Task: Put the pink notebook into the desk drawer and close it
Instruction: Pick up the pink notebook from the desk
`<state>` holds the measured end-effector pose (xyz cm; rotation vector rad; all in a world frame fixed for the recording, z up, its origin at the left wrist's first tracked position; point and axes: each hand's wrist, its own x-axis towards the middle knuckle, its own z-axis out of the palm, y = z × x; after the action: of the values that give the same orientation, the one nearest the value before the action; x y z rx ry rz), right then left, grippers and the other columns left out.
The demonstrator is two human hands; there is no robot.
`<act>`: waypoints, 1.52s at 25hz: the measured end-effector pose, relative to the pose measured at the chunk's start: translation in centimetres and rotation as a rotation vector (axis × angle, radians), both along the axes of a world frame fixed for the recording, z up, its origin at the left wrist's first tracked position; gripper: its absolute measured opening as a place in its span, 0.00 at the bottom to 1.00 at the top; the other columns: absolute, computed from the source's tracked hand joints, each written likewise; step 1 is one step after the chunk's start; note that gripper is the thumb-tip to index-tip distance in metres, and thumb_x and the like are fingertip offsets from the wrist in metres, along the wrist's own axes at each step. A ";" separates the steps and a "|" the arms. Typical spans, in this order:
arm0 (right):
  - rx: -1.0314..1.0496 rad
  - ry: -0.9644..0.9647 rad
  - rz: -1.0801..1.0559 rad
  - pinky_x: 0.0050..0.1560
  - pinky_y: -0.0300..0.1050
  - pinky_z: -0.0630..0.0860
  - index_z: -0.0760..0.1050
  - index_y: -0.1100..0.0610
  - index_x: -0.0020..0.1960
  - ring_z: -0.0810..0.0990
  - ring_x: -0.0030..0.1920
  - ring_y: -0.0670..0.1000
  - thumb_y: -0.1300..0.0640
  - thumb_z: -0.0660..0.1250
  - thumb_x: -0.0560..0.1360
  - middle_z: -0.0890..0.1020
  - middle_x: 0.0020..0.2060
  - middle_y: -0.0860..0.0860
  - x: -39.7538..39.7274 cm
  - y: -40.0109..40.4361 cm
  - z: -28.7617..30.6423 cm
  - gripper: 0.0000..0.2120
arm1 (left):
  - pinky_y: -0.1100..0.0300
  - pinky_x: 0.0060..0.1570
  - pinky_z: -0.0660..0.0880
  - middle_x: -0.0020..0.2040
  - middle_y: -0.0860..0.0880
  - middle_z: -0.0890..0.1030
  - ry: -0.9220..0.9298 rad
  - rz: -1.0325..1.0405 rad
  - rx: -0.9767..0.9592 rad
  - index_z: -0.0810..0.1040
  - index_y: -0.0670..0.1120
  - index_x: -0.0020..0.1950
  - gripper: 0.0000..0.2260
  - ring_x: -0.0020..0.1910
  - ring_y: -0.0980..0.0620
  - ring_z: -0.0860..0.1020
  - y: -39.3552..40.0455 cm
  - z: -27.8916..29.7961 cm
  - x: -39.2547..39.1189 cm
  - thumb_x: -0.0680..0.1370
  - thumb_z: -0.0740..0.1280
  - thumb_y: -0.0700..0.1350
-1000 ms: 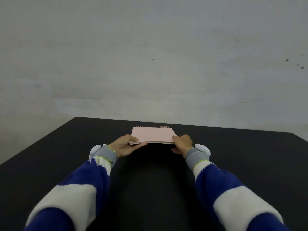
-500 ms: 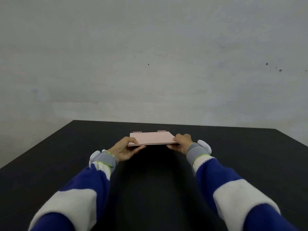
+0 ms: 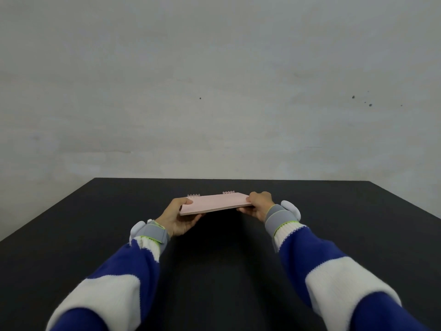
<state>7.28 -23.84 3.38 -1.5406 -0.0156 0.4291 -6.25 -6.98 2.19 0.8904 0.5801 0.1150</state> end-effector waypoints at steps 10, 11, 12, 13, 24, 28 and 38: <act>-0.015 0.017 -0.050 0.16 0.35 0.73 0.67 0.66 0.64 0.78 0.30 0.55 0.67 0.57 0.79 0.77 0.41 0.60 -1.2 -4.3 0.3 0.14 | 0.63 0.18 0.77 0.35 0.43 0.75 0.007 -0.009 0.058 0.71 0.39 0.41 0.07 0.32 0.48 0.76 -3.1 0.2 1.2 0.77 0.57 0.40; -0.014 0.012 -0.054 0.16 0.35 0.73 0.67 0.66 0.64 0.78 0.30 0.55 0.67 0.57 0.79 0.76 0.38 0.58 -1.4 -4.9 0.5 0.14 | 0.63 0.18 0.76 0.34 0.43 0.75 0.017 -0.009 0.077 0.71 0.39 0.42 0.06 0.28 0.47 0.78 -3.4 0.1 1.2 0.76 0.58 0.40; -0.016 0.008 -0.056 0.15 0.35 0.73 0.68 0.66 0.64 0.77 0.30 0.54 0.68 0.57 0.79 0.75 0.36 0.57 -1.6 -5.3 0.7 0.14 | 0.64 0.18 0.76 0.32 0.43 0.76 0.026 -0.011 0.100 0.71 0.39 0.41 0.06 0.23 0.48 0.79 -3.7 0.0 1.2 0.76 0.59 0.41; -0.023 0.001 -0.063 0.15 0.35 0.73 0.68 0.66 0.64 0.77 0.29 0.54 0.68 0.57 0.79 0.75 0.35 0.57 -1.8 -5.9 0.9 0.14 | 0.64 0.17 0.75 0.29 0.42 0.77 0.036 -0.020 0.125 0.71 0.40 0.41 0.06 0.18 0.49 0.78 -4.2 0.0 1.3 0.76 0.60 0.41; -0.076 -0.027 -0.124 0.25 0.43 0.76 0.71 0.65 0.65 0.78 0.44 0.55 0.66 0.60 0.78 0.77 0.49 0.59 -3.3 -12.2 1.5 0.15 | 0.63 0.16 0.75 0.39 0.41 0.75 0.009 0.013 0.324 0.63 0.36 0.70 0.24 0.31 0.47 0.77 -9.9 1.3 1.6 0.75 0.63 0.34; -0.080 -0.031 -0.162 0.35 0.48 0.78 0.72 0.64 0.66 0.78 0.49 0.56 0.66 0.61 0.77 0.78 0.57 0.61 -3.2 -14.7 1.3 0.17 | 0.65 0.14 0.73 0.39 0.41 0.74 -0.028 0.061 0.396 0.59 0.36 0.70 0.25 0.33 0.47 0.75 -12.7 1.5 1.6 0.75 0.63 0.33; -0.173 -0.083 -0.291 0.38 0.46 0.77 0.74 0.64 0.65 0.80 0.53 0.58 0.66 0.64 0.75 0.79 0.61 0.62 -2.6 -21.7 0.9 0.18 | 0.61 0.25 0.77 0.47 0.38 0.78 -0.100 0.039 0.479 0.67 0.31 0.66 0.20 0.34 0.47 0.76 -19.6 1.6 2.4 0.74 0.64 0.32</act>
<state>4.65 -45.54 4.25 -1.6996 0.1828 0.1375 -3.80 -26.54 3.82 1.3296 0.4830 0.3427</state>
